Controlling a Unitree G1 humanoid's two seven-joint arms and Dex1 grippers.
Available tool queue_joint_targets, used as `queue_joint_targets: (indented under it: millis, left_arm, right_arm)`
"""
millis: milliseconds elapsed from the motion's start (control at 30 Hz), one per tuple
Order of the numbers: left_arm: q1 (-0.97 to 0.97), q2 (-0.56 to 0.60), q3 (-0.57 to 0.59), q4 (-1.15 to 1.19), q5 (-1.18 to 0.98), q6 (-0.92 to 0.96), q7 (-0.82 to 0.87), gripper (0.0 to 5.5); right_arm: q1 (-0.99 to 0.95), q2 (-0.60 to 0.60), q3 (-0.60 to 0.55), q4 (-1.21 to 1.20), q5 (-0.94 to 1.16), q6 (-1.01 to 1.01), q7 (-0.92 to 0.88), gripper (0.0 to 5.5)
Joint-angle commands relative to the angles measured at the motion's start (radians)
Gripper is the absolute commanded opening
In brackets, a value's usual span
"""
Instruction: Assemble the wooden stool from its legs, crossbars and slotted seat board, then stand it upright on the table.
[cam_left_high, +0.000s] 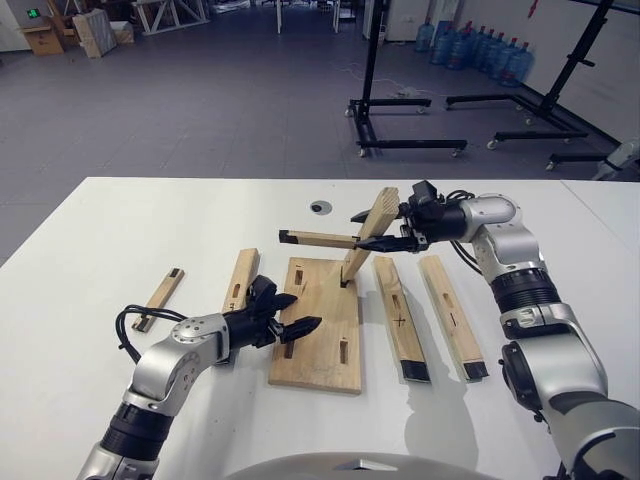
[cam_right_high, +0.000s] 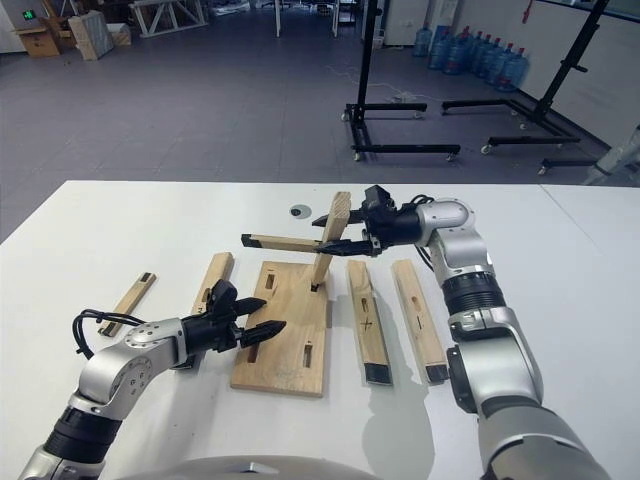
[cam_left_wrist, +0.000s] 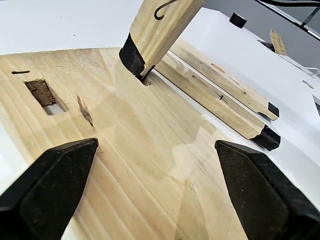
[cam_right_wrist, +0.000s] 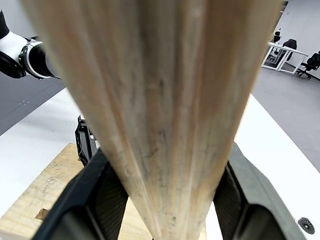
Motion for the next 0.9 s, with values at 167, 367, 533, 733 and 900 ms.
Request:
queue_joint_targets:
  millis: [167,367,533,733,900]
  left_arm:
    - [0.039,-0.01,-0.025,0.079,0.045,0.028,0.029,4.3]
    - [0.04,-0.006,-0.027,0.113,0.057,-0.005,0.027,4.3]
    - [0.04,-0.009,-0.035,0.128,0.063,-0.027,0.031,4.3]
    - [0.04,-0.009,-0.045,0.142,0.074,-0.045,0.031,4.3]
    - [0.045,-0.008,-0.057,0.137,0.086,-0.054,0.037,4.3]
  right_arm:
    - [0.079,-0.017,0.027,-0.19,0.018,-0.021,0.023,2.09]
    - [0.112,-0.035,0.006,-0.301,0.066,0.063,0.005,2.09]
    - [0.116,-0.038,-0.01,-0.337,0.091,0.134,-0.016,2.09]
    - [0.124,-0.041,0.001,-0.28,0.03,0.084,-0.044,2.09]
    - [0.099,-0.011,-0.04,-0.165,0.05,0.203,-0.143,2.09]
